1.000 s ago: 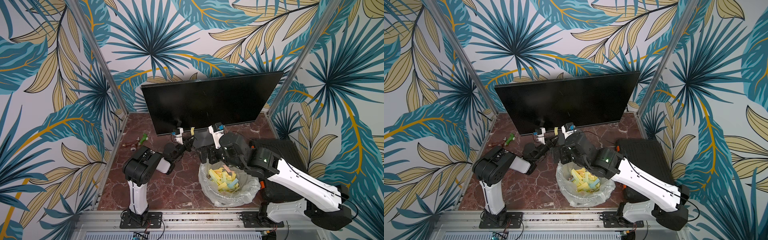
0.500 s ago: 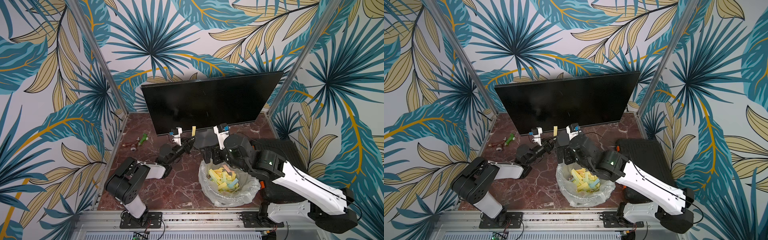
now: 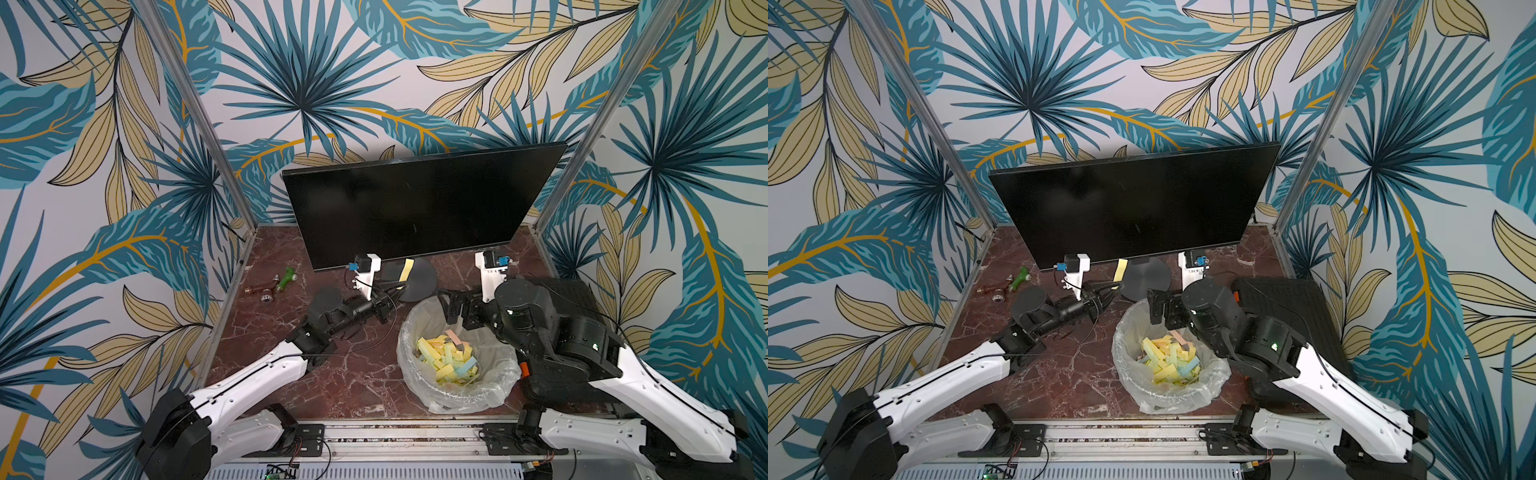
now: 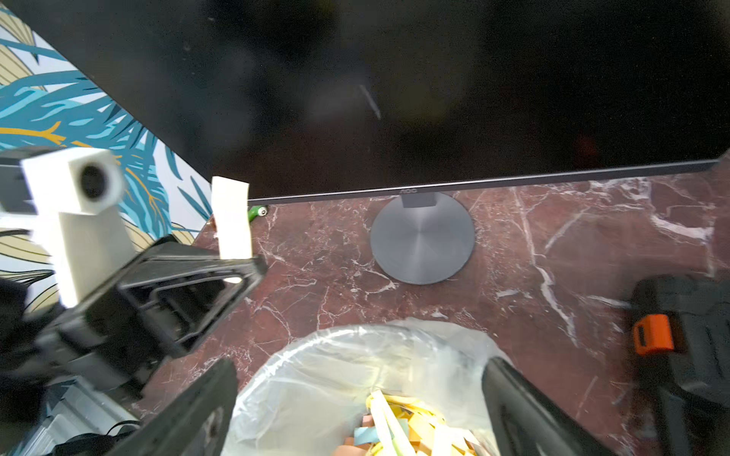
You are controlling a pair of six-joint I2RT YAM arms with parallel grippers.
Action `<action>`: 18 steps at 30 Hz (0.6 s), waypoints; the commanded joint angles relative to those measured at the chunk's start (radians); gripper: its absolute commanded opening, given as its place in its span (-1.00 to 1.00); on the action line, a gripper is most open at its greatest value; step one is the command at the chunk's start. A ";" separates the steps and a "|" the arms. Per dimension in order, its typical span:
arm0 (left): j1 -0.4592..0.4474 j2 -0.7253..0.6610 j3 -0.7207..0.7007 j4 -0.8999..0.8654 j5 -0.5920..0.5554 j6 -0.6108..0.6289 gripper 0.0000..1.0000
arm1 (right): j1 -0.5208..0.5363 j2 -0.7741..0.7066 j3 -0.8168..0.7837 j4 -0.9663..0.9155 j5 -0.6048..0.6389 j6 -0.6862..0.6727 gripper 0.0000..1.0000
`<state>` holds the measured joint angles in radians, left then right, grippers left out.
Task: Remove the sticky note from the monitor
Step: Tear off the sticky note from the monitor, then place the sticky note in the trash bin.
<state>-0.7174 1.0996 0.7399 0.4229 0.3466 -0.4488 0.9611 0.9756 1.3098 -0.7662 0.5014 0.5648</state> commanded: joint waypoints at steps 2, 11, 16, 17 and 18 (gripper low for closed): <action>-0.091 -0.034 0.130 -0.415 -0.069 0.146 -1.00 | -0.039 -0.060 -0.037 -0.080 0.066 0.019 0.99; -0.324 0.059 0.378 -0.695 -0.227 0.286 -1.00 | -0.111 -0.136 -0.070 -0.150 0.105 0.046 0.99; -0.417 0.122 0.450 -0.820 -0.343 0.328 -1.00 | -0.139 -0.145 -0.081 -0.153 0.080 0.046 0.99; -0.431 0.134 0.463 -0.844 -0.368 0.332 -1.00 | -0.142 -0.147 -0.082 -0.153 0.077 0.046 0.99; -0.445 0.147 0.478 -0.867 -0.392 0.337 -1.00 | -0.145 -0.148 -0.083 -0.153 0.075 0.046 0.99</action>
<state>-1.1358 1.2259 1.1713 -0.3225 0.0635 -0.1596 0.8261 0.8356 1.2480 -0.8970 0.5758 0.5968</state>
